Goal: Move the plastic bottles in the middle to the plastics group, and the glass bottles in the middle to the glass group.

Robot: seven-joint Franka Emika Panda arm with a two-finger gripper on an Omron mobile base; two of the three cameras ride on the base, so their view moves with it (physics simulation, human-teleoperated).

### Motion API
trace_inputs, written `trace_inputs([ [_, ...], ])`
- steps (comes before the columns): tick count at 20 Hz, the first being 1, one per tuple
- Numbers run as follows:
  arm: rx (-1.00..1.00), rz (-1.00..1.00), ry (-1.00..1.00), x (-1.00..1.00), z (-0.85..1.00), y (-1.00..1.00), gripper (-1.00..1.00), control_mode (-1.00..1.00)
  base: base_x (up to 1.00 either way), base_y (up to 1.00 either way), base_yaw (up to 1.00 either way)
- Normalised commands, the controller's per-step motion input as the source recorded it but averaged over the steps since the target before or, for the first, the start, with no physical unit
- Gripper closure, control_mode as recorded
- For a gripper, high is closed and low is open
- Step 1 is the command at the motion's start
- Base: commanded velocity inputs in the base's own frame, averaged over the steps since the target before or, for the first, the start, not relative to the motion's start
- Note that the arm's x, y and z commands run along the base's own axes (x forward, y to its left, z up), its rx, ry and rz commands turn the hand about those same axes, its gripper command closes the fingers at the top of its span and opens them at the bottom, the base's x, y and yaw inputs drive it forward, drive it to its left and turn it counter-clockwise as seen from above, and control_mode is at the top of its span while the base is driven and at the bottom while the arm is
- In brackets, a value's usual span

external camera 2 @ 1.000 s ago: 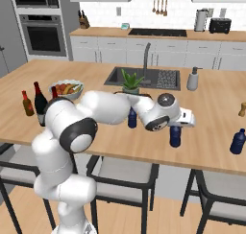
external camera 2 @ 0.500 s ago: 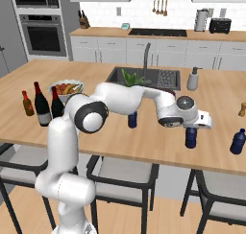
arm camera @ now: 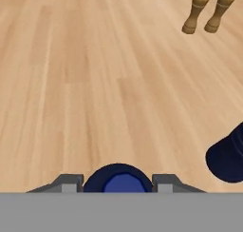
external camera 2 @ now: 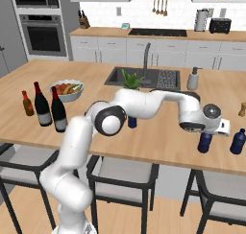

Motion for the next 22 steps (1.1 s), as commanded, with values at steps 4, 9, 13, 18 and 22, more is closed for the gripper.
trace_inputs([
  [4,0.0,-0.05,-0.01,0.3,-0.08,-0.25,1.0,-1.0,0.0,0.0,0.0],
  [9,0.0,-0.04,0.0,0.14,-0.29,-0.1,1.0,-1.0,0.0,0.0,0.0],
  [13,0.0,0.0,-0.08,0.03,-0.58,0.17,1.0,-1.0,0.0,0.0,0.0],
  [18,-0.05,0.0,-0.19,0.0,-0.66,0.28,1.0,-1.0,0.0,0.0,0.0],
  [22,-0.07,0.0,-0.11,-0.02,-0.68,0.54,1.0,-1.0,0.0,0.0,0.0],
])
